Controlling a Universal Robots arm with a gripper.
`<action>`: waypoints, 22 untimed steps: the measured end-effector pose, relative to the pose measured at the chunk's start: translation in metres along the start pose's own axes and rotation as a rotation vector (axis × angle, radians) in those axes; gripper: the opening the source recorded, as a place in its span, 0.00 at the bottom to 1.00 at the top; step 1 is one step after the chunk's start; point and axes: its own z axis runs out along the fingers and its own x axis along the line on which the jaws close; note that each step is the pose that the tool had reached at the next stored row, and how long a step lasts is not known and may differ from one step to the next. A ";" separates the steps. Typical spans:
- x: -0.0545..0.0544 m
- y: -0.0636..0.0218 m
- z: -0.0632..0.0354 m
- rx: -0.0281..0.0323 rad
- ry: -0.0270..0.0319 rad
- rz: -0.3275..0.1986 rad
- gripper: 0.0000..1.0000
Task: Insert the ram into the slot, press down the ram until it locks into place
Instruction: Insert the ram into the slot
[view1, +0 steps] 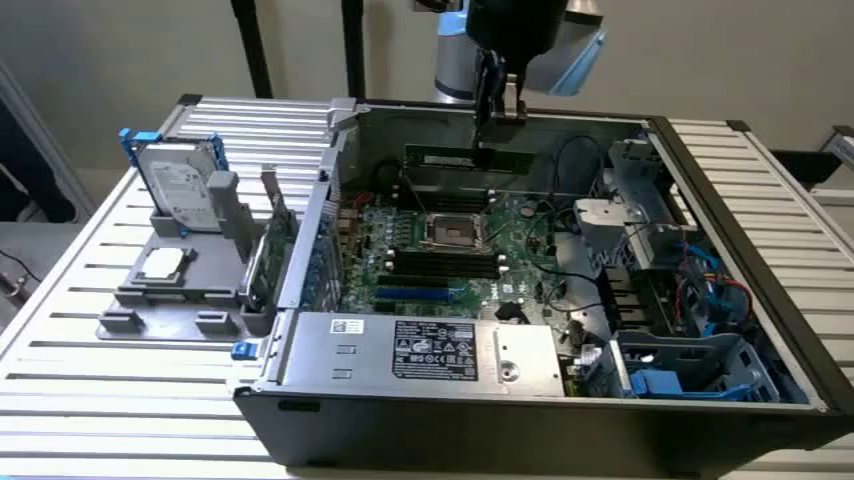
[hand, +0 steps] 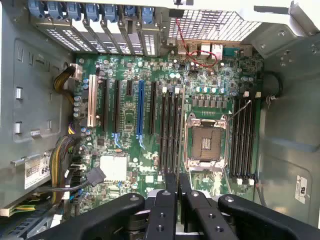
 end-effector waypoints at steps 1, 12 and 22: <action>0.000 0.0000 0.0000 0.0000 0.0001 0.000 0.13; 0.000 -0.0002 0.0047 -0.0002 0.0020 0.000 0.13; 0.001 -0.0008 0.0230 -0.0002 0.0021 -0.006 0.13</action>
